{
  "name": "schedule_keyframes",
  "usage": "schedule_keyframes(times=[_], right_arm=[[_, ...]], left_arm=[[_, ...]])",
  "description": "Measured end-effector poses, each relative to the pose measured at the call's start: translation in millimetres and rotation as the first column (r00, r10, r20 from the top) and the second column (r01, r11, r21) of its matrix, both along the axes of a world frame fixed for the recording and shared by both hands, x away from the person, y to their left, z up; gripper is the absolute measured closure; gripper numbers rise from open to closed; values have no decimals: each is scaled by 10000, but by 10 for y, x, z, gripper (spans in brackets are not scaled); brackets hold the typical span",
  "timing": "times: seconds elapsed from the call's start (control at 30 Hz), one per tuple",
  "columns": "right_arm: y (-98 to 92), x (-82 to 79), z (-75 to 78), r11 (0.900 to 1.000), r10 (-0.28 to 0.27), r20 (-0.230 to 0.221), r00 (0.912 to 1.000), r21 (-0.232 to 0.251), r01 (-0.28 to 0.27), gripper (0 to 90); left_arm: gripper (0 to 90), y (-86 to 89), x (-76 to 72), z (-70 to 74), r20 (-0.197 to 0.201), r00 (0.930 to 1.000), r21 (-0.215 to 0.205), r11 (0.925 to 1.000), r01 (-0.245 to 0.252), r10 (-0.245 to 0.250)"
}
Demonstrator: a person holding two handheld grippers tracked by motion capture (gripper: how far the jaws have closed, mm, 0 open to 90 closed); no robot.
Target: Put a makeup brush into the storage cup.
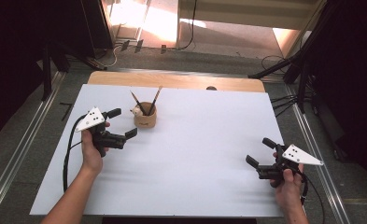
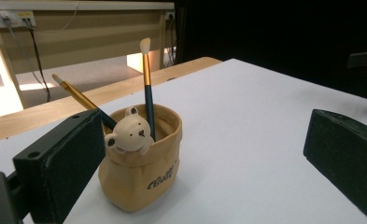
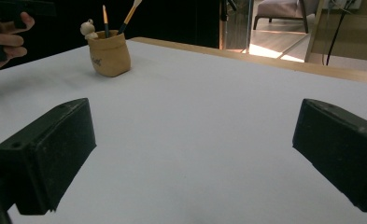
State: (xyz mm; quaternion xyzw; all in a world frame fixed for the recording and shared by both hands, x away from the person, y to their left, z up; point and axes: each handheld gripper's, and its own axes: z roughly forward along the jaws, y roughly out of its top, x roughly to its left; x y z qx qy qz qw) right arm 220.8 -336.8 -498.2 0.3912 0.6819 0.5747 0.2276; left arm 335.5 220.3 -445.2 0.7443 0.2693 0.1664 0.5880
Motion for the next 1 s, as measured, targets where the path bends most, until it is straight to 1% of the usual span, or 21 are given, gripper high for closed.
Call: schedule_keyframes(times=[0.07,0.23,0.4,0.6,0.67,0.73,0.83,1.0], right_arm=[[1,1,0,10000,-9,0,10000,-1,9,0],[5,1,-5,10000,4,-41,10000,18,-4,0],[6,2,-7,10000,22,-31,10000,4,-22,0],[7,0,-7,10000,18,-40,10000,30,-18,0],[6,-2,-4,9999,24,-31,10000,107,-24,0],[2,-1,-4,10000,29,39,10000,48,-29,0],[-1,-4,-3,9999,51,11,10000,114,-52,0],[-1,-3,0,9999,37,59,10000,113,-38,0]], left_arm=[[0,23,-27,0,27,10000,-118,9999,-18,18],[0,80,-89,-4,28,10000,-108,9999,-70,70],[0,150,-163,-15,74,9999,-223,9997,-126,128],[0,250,-239,-43,-6,9996,-364,9989,-281,281],[0,282,-263,-57,3,9993,-345,9988,-361,362],[0,323,-289,-72,-27,9992,-330,9987,-398,397],[0,379,-325,-98,-106,9986,-391,9979,-522,518],[0,480,-380,-128,-130,9974,-371,9968,-708,704]])
